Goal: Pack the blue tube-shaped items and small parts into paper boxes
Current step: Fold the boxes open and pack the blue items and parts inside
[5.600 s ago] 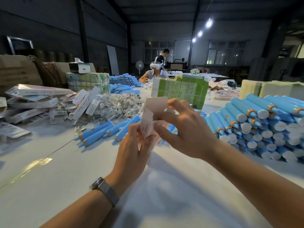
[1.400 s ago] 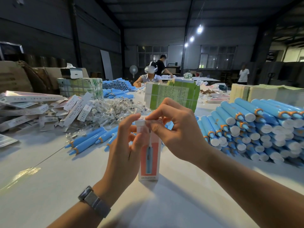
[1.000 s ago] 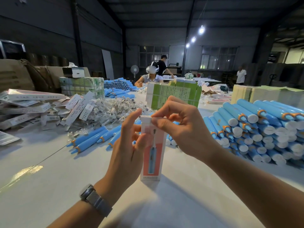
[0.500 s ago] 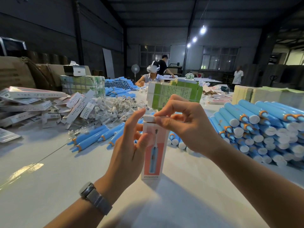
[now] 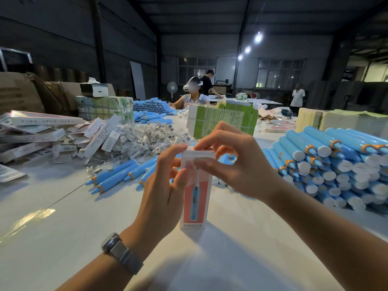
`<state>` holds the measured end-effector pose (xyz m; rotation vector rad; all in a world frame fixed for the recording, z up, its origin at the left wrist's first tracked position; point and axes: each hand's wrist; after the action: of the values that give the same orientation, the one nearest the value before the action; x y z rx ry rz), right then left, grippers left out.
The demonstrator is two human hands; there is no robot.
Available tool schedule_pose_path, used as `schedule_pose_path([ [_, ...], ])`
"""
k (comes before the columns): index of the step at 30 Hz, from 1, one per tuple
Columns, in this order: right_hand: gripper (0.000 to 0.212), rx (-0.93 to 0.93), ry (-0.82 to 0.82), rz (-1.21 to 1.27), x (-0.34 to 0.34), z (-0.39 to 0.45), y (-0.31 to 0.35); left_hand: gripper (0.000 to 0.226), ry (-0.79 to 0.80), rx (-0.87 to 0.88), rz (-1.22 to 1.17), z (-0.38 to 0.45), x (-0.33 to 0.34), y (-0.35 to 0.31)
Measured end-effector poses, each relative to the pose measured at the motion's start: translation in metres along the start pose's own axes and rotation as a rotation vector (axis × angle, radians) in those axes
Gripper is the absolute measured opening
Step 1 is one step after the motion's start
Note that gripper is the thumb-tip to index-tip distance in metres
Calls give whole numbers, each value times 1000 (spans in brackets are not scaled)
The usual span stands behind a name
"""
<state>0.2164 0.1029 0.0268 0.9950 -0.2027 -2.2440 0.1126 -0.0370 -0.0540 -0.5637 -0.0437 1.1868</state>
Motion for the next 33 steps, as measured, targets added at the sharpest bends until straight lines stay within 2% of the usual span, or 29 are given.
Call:
schedule_pose_path([
  [4, 13, -53, -33, -42, 4, 1, 1, 20, 15, 6, 1, 1, -1, -2],
  [10, 9, -71, -20, -62, 3, 1, 1, 16, -2, 33, 31, 3, -1, -4],
  [17, 15, -100, -138, -68, 9, -2, -7, 22, -29, 7, 7, 3, -1, -3],
  [23, 17, -90, -188, 2, 13, -5, -9, 11, -24, 11, 14, 3, -1, -3],
  [26, 15, -65, -190, 22, 14, -6, -10, 17, -11, 9, 36, 2, -1, -3],
  [33, 15, -39, -275, -73, 24, -6, -9, 13, -33, -25, 19, 5, -1, -2],
])
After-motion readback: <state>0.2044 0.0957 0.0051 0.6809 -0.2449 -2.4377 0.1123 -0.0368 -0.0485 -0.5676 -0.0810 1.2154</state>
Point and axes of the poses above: each hand's wrist, its own z-axis towards the middle knuckle, its own x-axis out of the palm, y = z × x, and after that the axes turned 5 degrees about y, right-handed
